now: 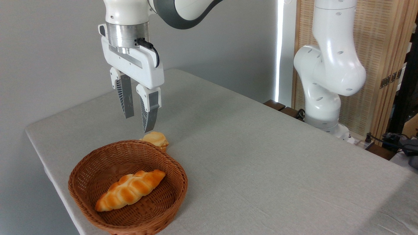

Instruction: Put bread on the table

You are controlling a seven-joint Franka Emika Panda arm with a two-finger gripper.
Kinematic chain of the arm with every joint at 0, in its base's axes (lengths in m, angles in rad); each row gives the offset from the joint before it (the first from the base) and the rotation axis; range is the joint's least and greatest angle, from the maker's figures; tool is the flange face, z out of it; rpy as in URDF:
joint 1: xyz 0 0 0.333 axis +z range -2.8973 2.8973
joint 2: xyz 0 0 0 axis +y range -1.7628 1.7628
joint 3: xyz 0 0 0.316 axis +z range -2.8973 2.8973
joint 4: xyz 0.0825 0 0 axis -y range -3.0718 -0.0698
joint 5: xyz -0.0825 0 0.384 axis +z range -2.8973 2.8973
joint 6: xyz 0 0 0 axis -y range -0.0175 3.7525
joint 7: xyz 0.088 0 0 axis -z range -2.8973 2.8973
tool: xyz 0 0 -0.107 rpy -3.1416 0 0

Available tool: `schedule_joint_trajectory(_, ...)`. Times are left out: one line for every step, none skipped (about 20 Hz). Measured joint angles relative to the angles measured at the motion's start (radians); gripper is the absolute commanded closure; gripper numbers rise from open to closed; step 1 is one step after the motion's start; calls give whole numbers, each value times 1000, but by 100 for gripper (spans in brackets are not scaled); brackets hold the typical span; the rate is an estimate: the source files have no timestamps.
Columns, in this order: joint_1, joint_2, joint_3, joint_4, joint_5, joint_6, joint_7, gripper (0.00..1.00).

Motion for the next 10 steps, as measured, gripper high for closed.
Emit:
schedule_joint_trajectory(15, -1, -15, 0, 0, 0, 0, 0)
schedule_joint_trajectory(15, -1, -15, 0, 0, 0, 0, 0)
schedule_joint_trajectory(16, -1, -15, 0, 0, 0, 0, 0)
schedule_joint_trajectory(16, -2, -15, 0, 0, 0, 0, 0)
schedule_joint_trajectory(16, -2, -15, 0, 0, 0, 0, 0)
schedule_joint_trajectory(16, -2, -15, 0, 0, 0, 0, 0)
schedule_joint_trajectory(16, -3, -15, 0, 0, 0, 0, 0)
schedule_joint_trajectory(17, -3, -15, 0, 0, 0, 0, 0)
schedule_joint_trajectory(18, -3, -15, 0, 0, 0, 0, 0)
schedule_joint_trajectory(18, -3, -15, 0, 0, 0, 0, 0)
